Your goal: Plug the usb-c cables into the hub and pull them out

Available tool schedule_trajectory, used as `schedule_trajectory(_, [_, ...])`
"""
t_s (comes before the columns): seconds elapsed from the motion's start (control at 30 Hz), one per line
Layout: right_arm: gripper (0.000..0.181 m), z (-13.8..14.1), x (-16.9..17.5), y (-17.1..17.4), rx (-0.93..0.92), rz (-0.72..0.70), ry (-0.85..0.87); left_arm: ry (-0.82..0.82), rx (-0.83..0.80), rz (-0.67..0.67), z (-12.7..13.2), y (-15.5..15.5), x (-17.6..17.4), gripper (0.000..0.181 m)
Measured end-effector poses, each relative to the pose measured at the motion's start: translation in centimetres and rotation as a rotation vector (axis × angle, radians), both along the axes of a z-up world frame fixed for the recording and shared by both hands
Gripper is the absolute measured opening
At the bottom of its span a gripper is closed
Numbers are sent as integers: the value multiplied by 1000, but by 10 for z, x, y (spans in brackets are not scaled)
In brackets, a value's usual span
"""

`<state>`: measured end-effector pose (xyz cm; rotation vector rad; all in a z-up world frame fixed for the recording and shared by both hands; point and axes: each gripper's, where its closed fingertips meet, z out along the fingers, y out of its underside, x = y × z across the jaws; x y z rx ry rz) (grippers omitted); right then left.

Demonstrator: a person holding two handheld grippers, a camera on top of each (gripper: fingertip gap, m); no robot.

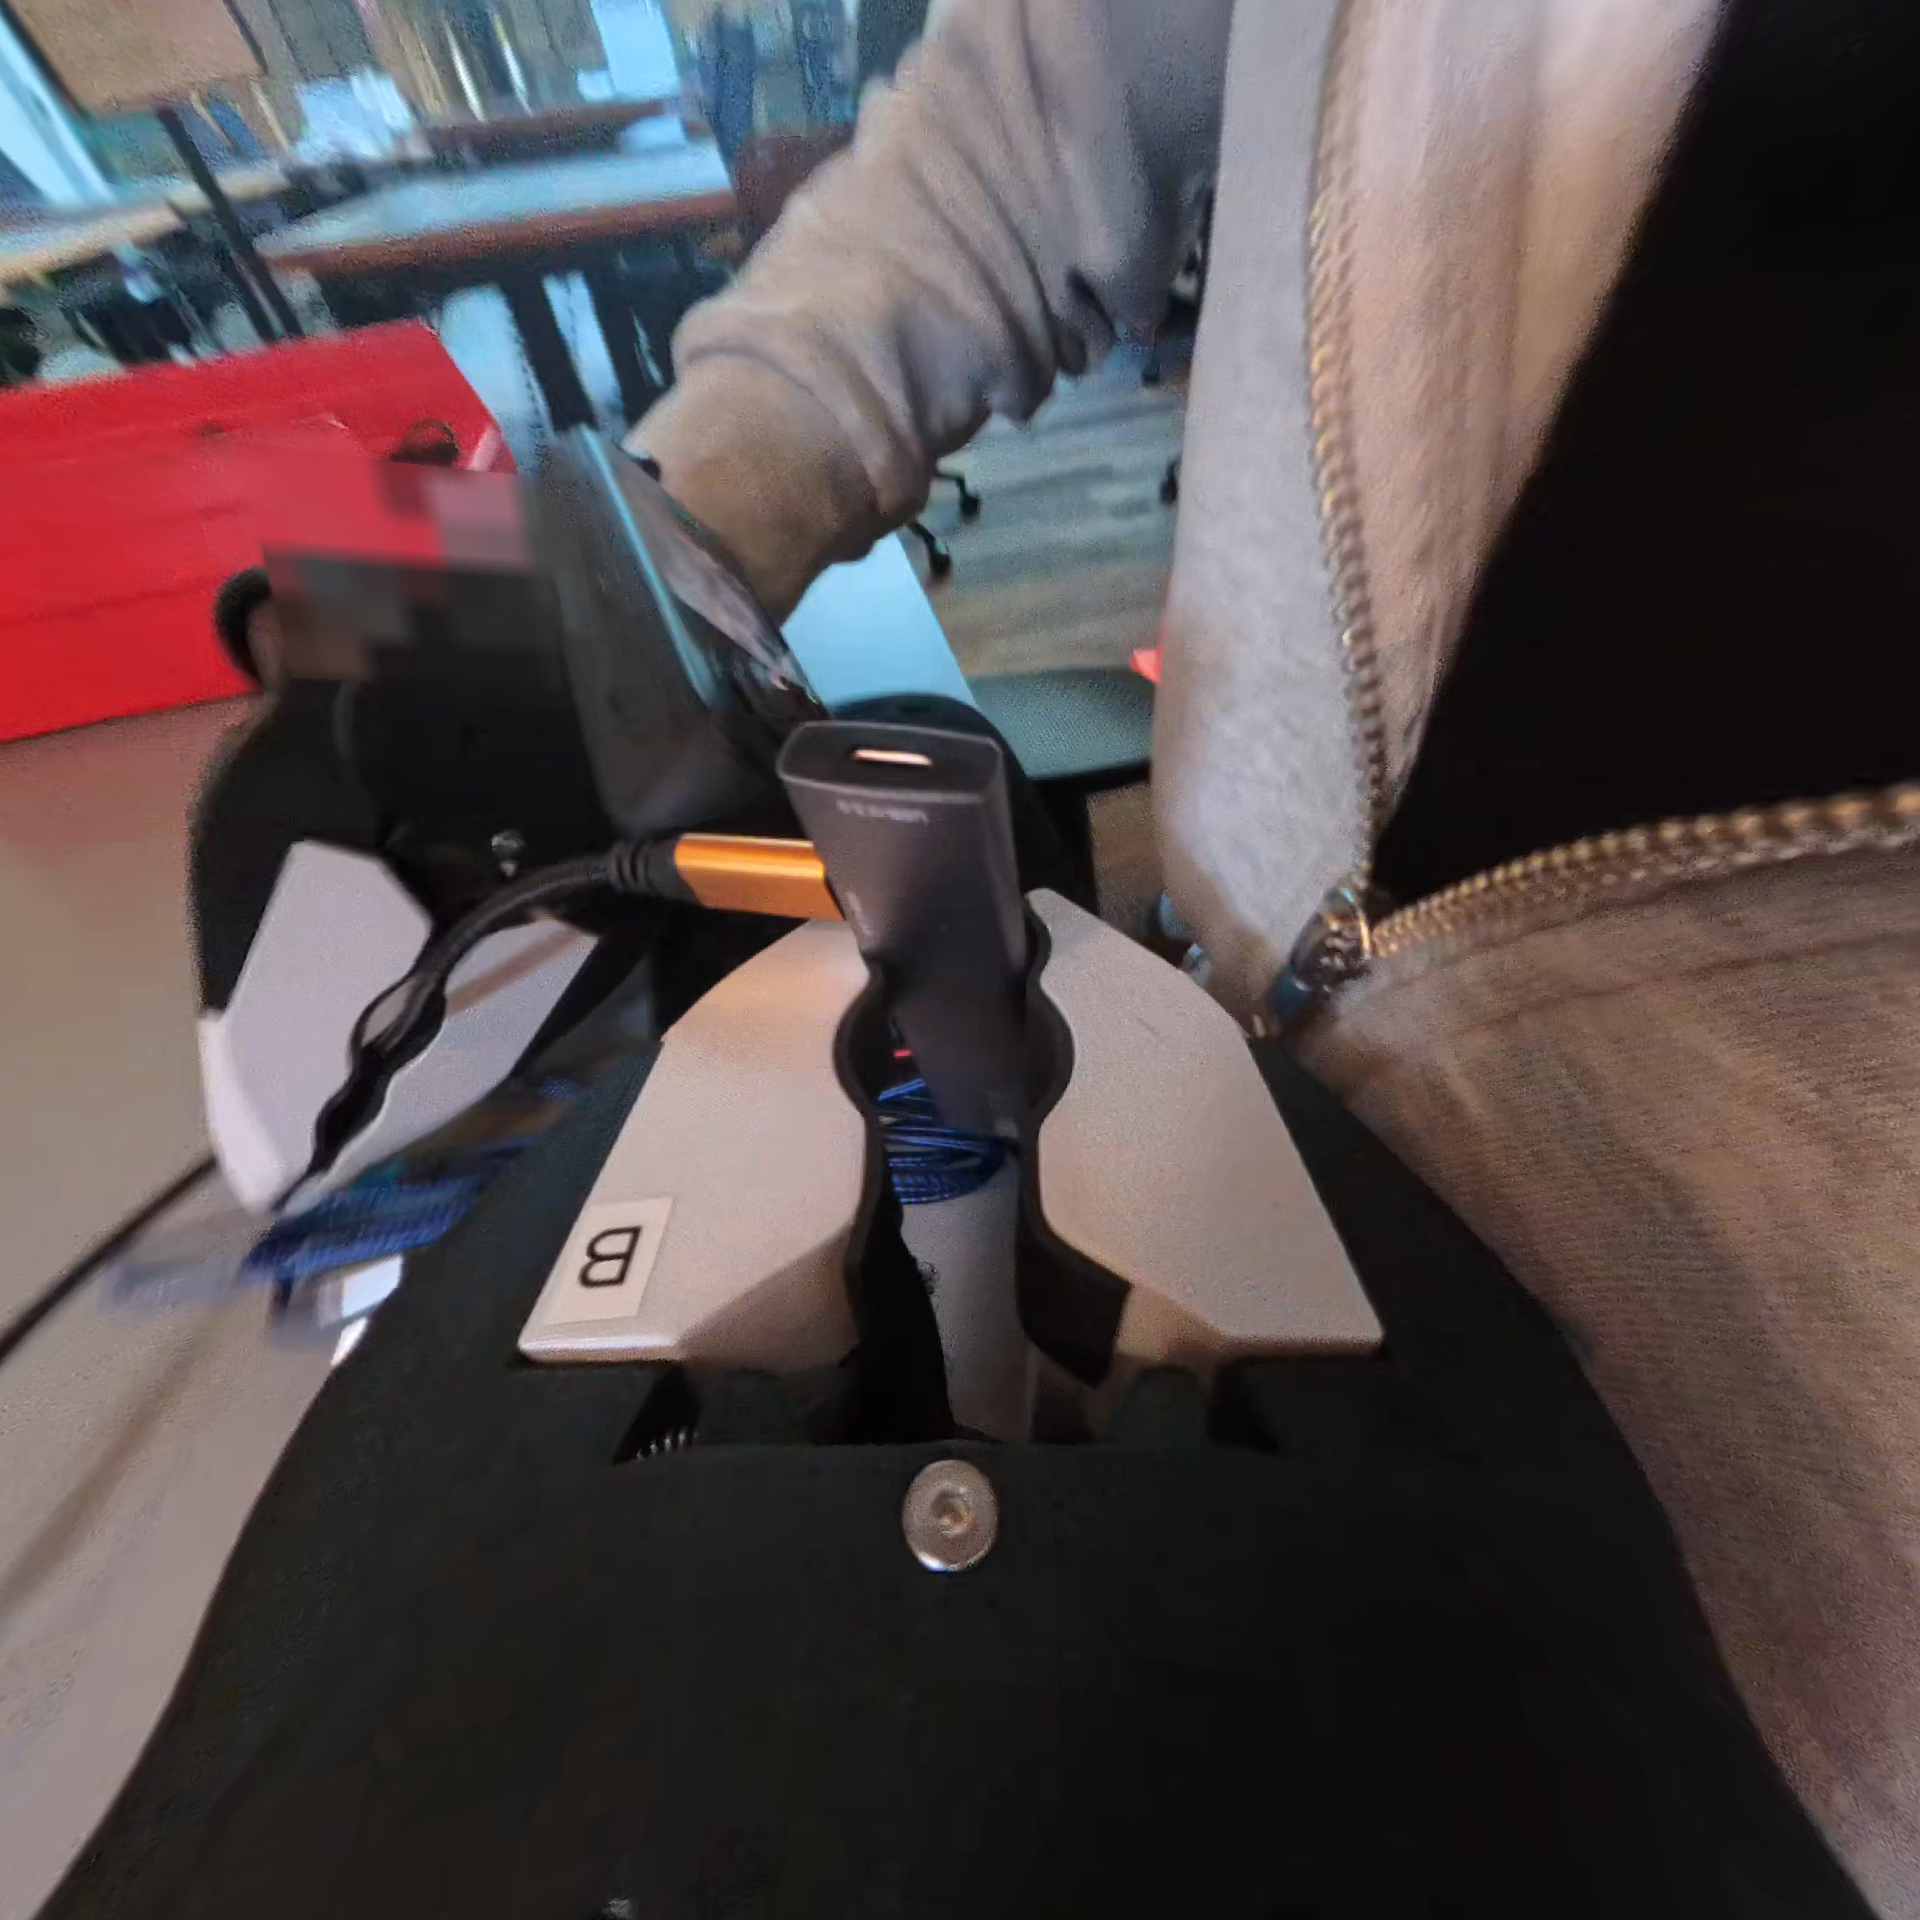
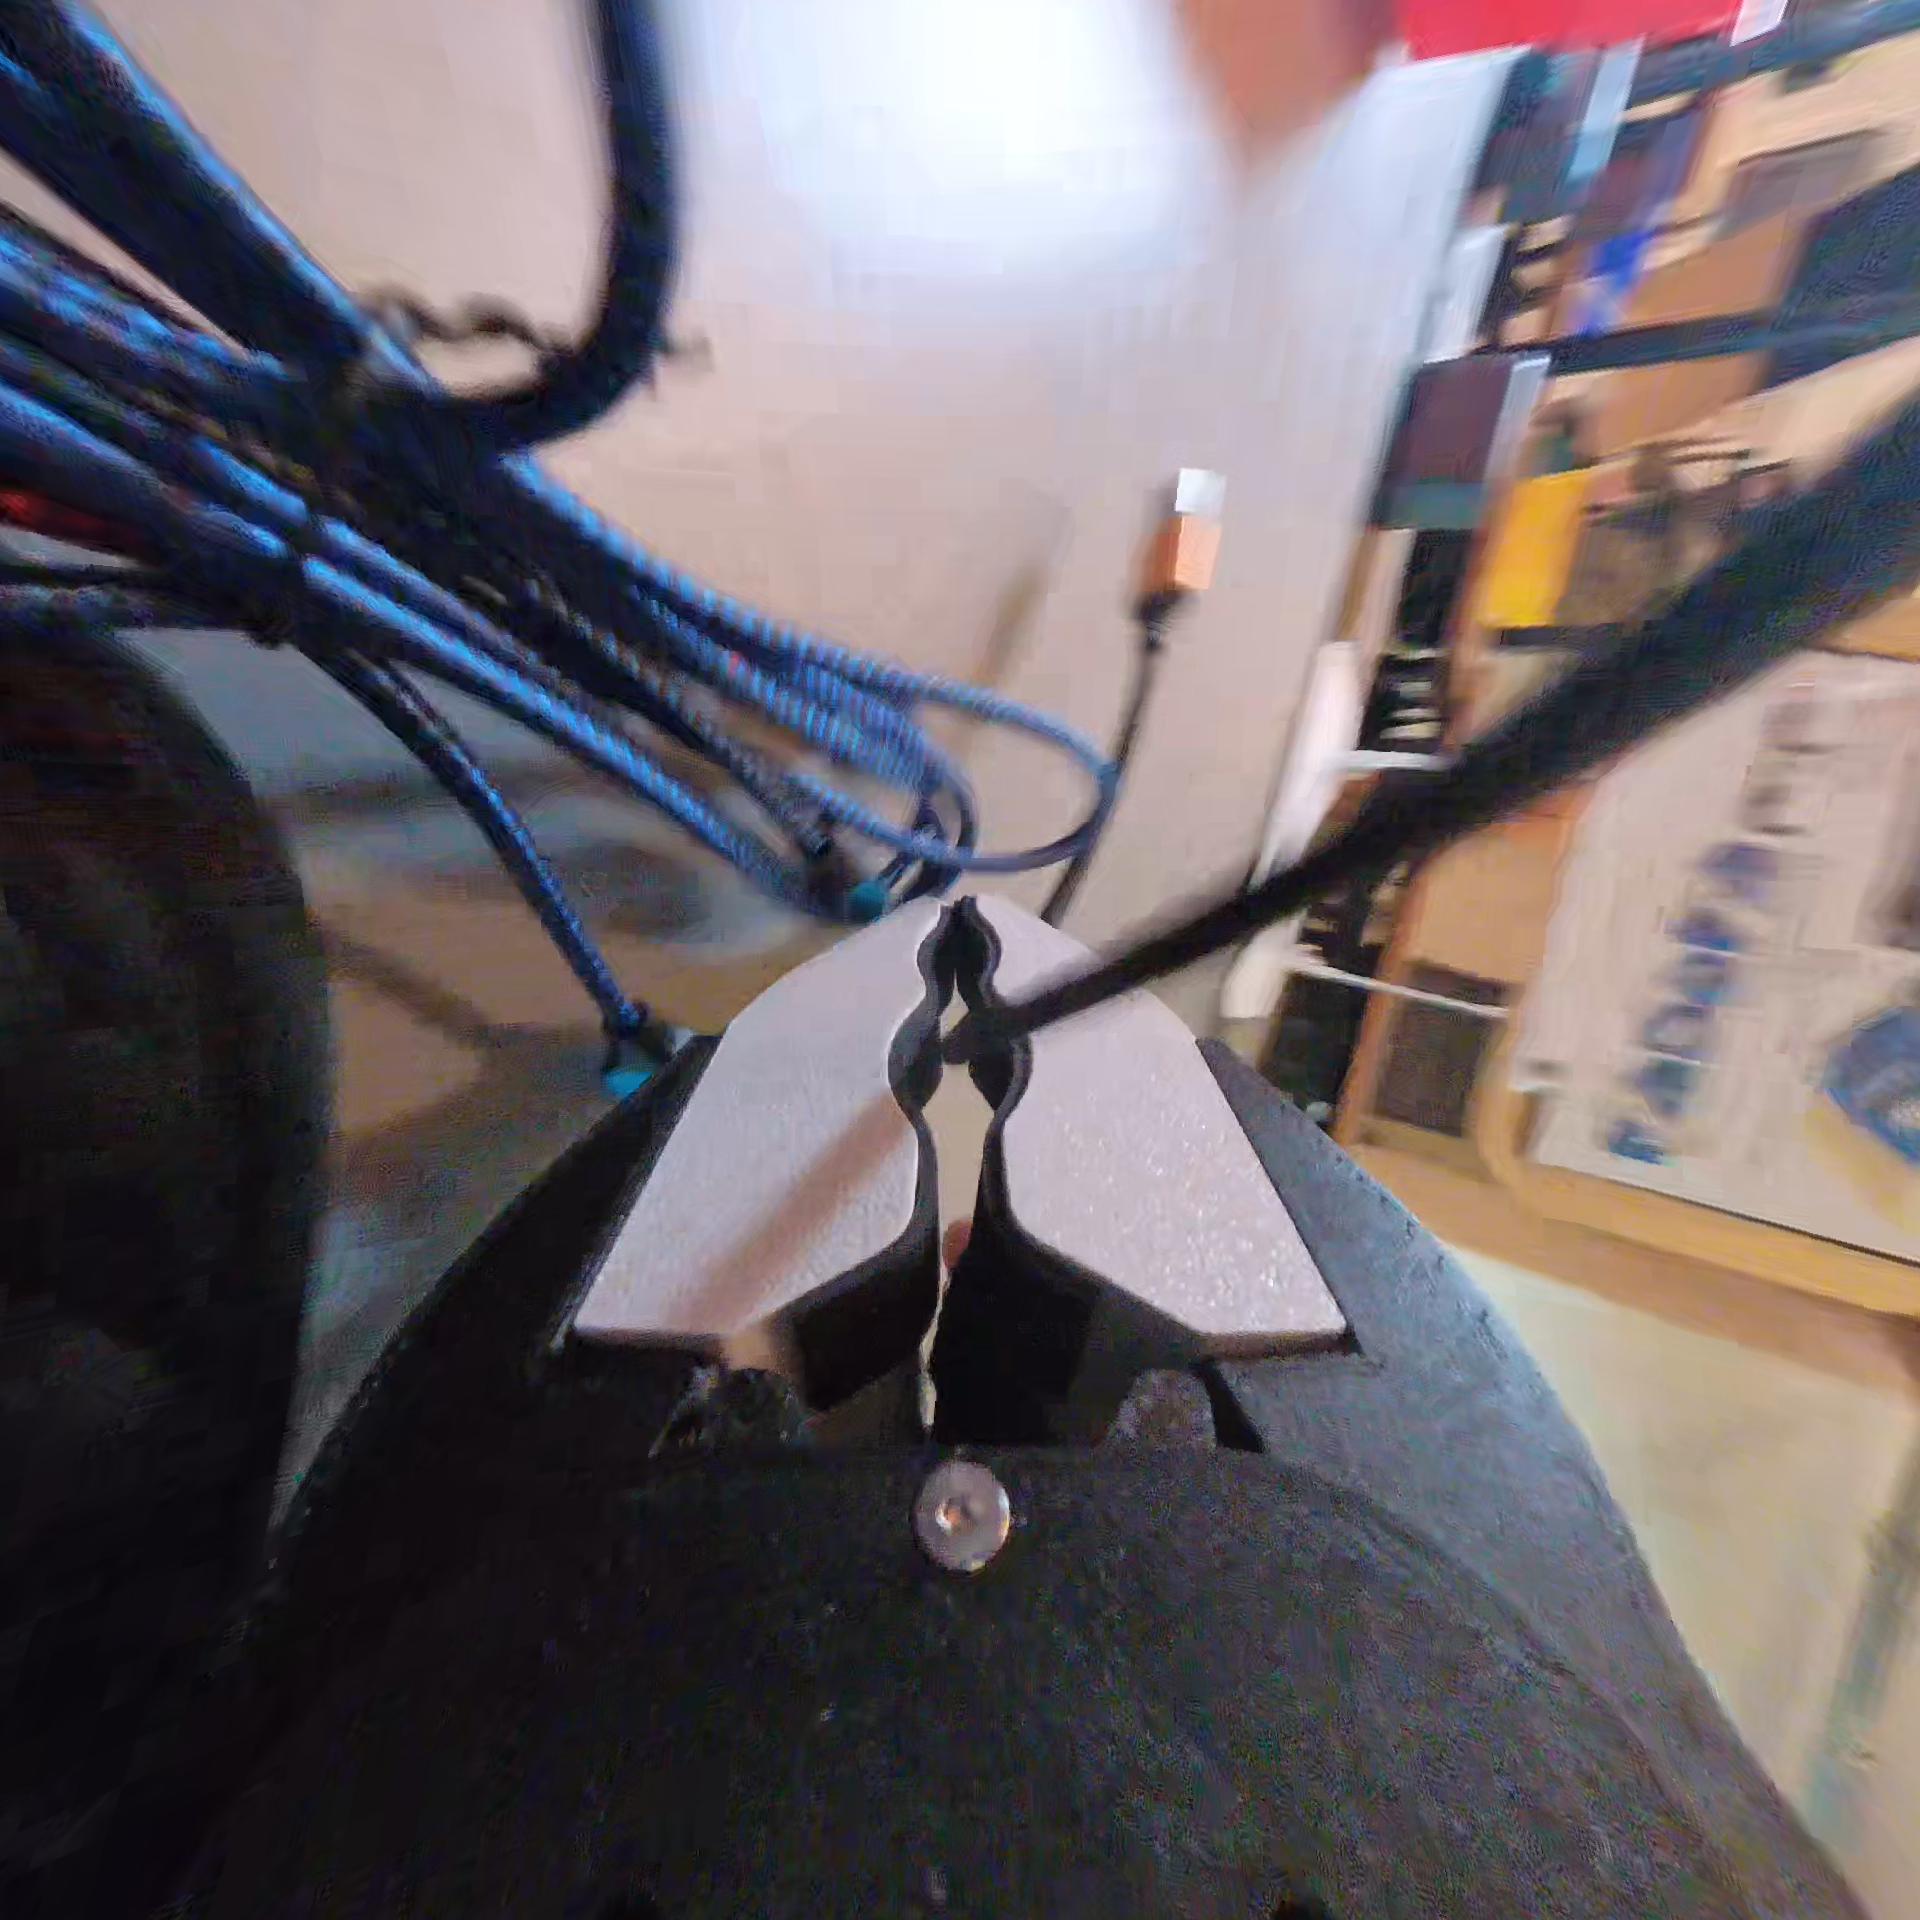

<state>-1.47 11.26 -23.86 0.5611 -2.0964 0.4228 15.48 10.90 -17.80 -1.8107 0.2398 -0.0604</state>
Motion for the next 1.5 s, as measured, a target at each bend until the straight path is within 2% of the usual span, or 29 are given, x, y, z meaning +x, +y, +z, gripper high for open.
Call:
schedule_trajectory(0.07, [0, 37, 6, -12, -196, 56, -3, -155, 123, 96, 20, -13, -32, 19])
schedule_trajectory(0.1, [0, 48, 7, -15, -245, 83, 20, -169, 146, 108, 25, -17, -38, 19])
schedule_trajectory(0.17, [0, 50, 13, -21, -253, 159, 29, -108, 122, 107, 21, -15, -34, 20])
schedule_trajectory(0.23, [0, 47, 30, -29, -267, 232, -67, -157, 148, 110, 24, -17, -37, 19])
schedule_trajectory(0.27, [5, 47, 37, -30, -268, 258, -92, -226, 177, 116, 29, -20, -43, 19])
schedule_trajectory(0.3, [20, 50, 37, -30, -276, 261, -92, -280, 189, 113, 31, -22, -46, 19])
schedule_trajectory(0.4, [47, 70, 42, -19, -381, 211, -167, -301, 159, 91, 29, -21, -44, 20])
schedule_trajectory(0.5, [49, 105, 59, -12, -554, 281, -200, -264, 95, 62, 20, -16, -37, 20])
schedule_trajectory(0.57, [47, 117, 75, -13, -608, 339, -230, -253, 74, 71, 18, -15, -37, 20])
schedule_trajectory(0.7, [37, 111, 96, -26, -572, 406, -274, -232, 52, 60, 15, -13, -34, 20])
schedule_trajectory(0.93, [30, 103, 106, -43, -443, 523, -275, -191, -24, 65, 5, -8, -31, 20])
schedule_trajectory(1.13, [20, 87, 108, -44, -177, 624, -104, -161, -81, 69, -1, -5, -29, 20])
schedule_trajectory(1.4, [12, 82, 105, -48, -147, 657, 92, -172, -124, 62, -6, -2, -28, 20])
schedule_trajectory(1.5, [11, 80, 103, -49, -156, 626, 129, -192, -140, 65, -8, -1, -30, 19])
